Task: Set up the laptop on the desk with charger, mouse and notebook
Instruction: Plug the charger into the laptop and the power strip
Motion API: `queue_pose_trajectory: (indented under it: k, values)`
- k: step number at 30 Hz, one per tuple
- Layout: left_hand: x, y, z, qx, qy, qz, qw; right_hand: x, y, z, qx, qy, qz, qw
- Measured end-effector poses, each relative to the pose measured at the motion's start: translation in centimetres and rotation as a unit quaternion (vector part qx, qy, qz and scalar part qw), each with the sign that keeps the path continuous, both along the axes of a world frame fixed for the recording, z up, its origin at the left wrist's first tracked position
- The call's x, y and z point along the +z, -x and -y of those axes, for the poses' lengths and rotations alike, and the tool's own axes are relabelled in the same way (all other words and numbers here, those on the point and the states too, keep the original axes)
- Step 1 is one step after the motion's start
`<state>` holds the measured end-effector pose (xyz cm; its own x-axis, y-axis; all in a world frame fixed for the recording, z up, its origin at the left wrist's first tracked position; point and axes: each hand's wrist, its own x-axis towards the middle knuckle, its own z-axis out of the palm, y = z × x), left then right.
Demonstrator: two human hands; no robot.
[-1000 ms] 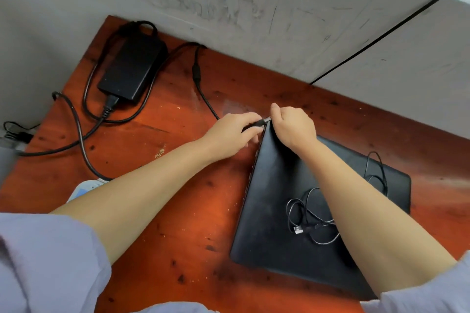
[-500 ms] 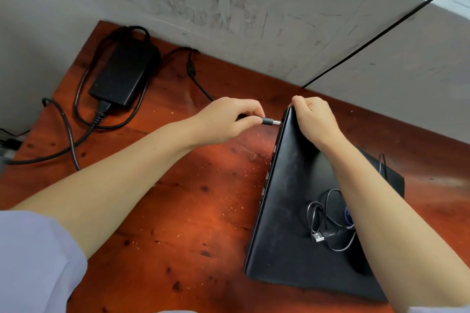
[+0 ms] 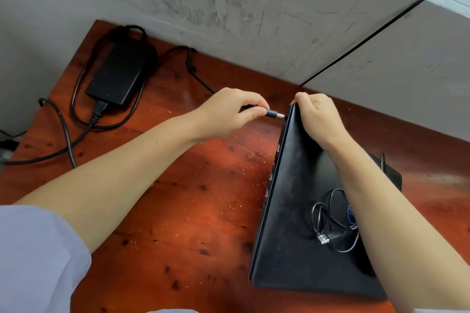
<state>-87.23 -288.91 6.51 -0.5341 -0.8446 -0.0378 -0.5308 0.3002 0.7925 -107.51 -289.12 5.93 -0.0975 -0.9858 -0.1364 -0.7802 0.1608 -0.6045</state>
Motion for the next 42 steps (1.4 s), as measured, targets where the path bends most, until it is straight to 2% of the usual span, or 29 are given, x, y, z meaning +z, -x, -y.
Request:
queue_pose_trajectory:
  k: [6, 11, 19, 25, 31, 38, 42]
  values:
    - [0.0, -0.1, 0.2, 0.000, -0.003, 0.021, 1.000, 0.2, -0.3, -0.2, 0.002, -0.008, -0.003, 1.000]
    - [-0.1, 0.7, -0.3, -0.039, 0.044, 0.048, 0.997, 0.1, -0.5, -0.2, -0.003, -0.013, 0.003, 1.000]
    - [-0.2, -0.6, -0.2, 0.004, 0.013, 0.001, 1.000, -0.3, -0.9, -0.3, 0.010, -0.007, -0.016, 1.000]
    - [-0.4, -0.3, -0.1, -0.014, 0.022, 0.022, 0.999, -0.7, -1.0, -0.4, 0.024, -0.012, -0.036, 0.999]
    - [-0.1, 0.8, 0.4, -0.040, 0.088, 0.089, 0.991, -1.4, -1.2, -0.1, 0.013, -0.001, -0.059, 0.998]
    - [-1.9, 0.8, 0.7, -0.052, 0.091, 0.143, 0.984, -3.4, -2.0, 0.3, 0.031, -0.003, -0.094, 0.995]
    - [-4.2, -0.1, 0.7, -0.091, 0.100, 0.190, 0.972, -5.3, -3.2, -0.1, 0.057, -0.022, -0.118, 0.991]
